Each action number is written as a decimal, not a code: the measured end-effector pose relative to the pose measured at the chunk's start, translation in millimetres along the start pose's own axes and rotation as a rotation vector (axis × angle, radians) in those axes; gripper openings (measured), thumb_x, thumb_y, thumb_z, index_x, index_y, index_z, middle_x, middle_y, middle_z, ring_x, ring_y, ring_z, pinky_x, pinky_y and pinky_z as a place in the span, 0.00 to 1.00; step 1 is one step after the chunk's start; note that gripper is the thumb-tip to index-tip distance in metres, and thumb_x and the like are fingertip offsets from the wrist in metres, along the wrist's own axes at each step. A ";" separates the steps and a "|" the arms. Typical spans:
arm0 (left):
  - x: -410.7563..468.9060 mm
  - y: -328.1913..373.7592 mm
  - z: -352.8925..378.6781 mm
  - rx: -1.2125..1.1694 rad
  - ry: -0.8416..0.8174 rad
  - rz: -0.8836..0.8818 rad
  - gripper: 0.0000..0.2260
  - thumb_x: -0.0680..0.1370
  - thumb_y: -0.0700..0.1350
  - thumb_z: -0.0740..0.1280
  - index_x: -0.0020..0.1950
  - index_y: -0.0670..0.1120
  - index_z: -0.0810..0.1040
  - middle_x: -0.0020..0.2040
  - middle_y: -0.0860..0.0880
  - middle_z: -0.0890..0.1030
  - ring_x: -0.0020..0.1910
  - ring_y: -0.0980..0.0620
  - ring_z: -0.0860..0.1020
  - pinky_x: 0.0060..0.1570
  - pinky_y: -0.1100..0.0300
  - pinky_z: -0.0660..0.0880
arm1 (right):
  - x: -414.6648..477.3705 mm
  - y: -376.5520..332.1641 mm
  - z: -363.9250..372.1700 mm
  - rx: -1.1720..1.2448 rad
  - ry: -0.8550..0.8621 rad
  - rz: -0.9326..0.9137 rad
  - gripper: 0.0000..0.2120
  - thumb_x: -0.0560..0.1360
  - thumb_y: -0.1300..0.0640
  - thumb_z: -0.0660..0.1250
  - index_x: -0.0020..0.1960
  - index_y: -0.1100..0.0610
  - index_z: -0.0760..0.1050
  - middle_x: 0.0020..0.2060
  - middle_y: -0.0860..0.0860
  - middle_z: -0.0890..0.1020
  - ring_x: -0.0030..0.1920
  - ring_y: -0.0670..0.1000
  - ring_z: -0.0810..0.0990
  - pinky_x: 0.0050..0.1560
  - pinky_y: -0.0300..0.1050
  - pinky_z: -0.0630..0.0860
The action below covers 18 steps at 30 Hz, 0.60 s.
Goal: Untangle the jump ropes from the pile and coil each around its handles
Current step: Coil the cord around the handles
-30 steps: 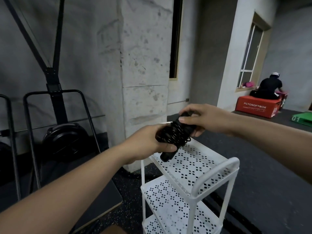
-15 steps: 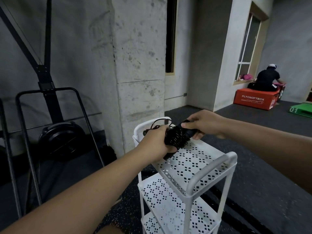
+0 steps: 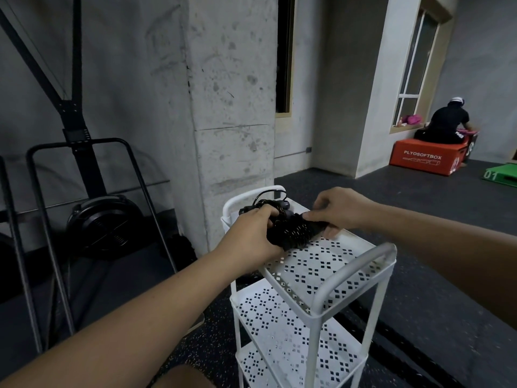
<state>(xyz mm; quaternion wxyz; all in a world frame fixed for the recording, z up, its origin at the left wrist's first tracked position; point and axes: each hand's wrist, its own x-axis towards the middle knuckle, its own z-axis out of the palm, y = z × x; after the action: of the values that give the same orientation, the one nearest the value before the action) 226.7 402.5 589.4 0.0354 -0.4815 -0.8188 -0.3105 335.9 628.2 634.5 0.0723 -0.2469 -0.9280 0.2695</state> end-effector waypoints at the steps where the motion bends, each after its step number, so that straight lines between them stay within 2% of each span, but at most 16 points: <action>1: 0.1 -1.4 0.2 0.004 0.020 0.009 0.31 0.72 0.50 0.79 0.73 0.54 0.73 0.61 0.54 0.78 0.61 0.56 0.76 0.60 0.60 0.76 | -0.4 -0.6 -1.4 0.065 -0.066 0.016 0.18 0.77 0.42 0.78 0.56 0.55 0.82 0.42 0.53 0.90 0.43 0.52 0.91 0.57 0.53 0.86; 4: -0.3 -8.8 0.4 0.037 0.053 0.023 0.27 0.73 0.48 0.77 0.71 0.53 0.77 0.62 0.54 0.78 0.63 0.55 0.77 0.61 0.61 0.75 | -5.5 -2.4 -4.3 0.124 -0.198 -0.001 0.15 0.79 0.49 0.77 0.62 0.56 0.83 0.45 0.55 0.90 0.48 0.54 0.91 0.57 0.50 0.86; 8: -3.8 -15.0 1.0 0.131 0.015 0.014 0.25 0.76 0.53 0.77 0.73 0.53 0.78 0.63 0.53 0.80 0.63 0.52 0.78 0.62 0.52 0.77 | -8.5 -1.4 -5.3 -0.093 -0.121 -0.120 0.16 0.81 0.46 0.74 0.66 0.50 0.81 0.39 0.55 0.89 0.35 0.50 0.87 0.37 0.42 0.82; 12: -4.5 -20.6 -5.5 0.203 -0.013 0.001 0.26 0.76 0.59 0.75 0.73 0.56 0.79 0.63 0.53 0.81 0.63 0.50 0.78 0.63 0.47 0.77 | -6.9 -7.2 -3.3 -0.168 -0.165 -0.144 0.21 0.83 0.44 0.70 0.75 0.47 0.77 0.37 0.55 0.88 0.31 0.47 0.82 0.38 0.43 0.80; 15: -6.6 -25.0 -8.9 0.186 0.002 -0.020 0.26 0.75 0.61 0.76 0.72 0.57 0.79 0.63 0.54 0.81 0.63 0.51 0.78 0.65 0.46 0.76 | -6.1 -14.5 -3.5 -0.281 -0.167 -0.157 0.19 0.84 0.42 0.69 0.73 0.46 0.78 0.35 0.50 0.86 0.30 0.46 0.82 0.40 0.46 0.81; 18: -10.3 -27.1 -9.4 0.151 0.026 -0.036 0.26 0.76 0.62 0.75 0.72 0.57 0.79 0.64 0.55 0.81 0.63 0.52 0.79 0.64 0.46 0.76 | -5.5 -29.2 -10.0 -0.349 -0.125 -0.129 0.18 0.82 0.39 0.70 0.66 0.49 0.78 0.35 0.49 0.87 0.32 0.46 0.84 0.37 0.45 0.82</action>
<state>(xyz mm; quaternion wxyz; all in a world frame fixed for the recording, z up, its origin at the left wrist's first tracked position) 208.0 380.3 580.5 0.0767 -0.4585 -0.8479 -0.2549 331.1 608.7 658.5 -0.0123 -0.1786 -0.9772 0.1143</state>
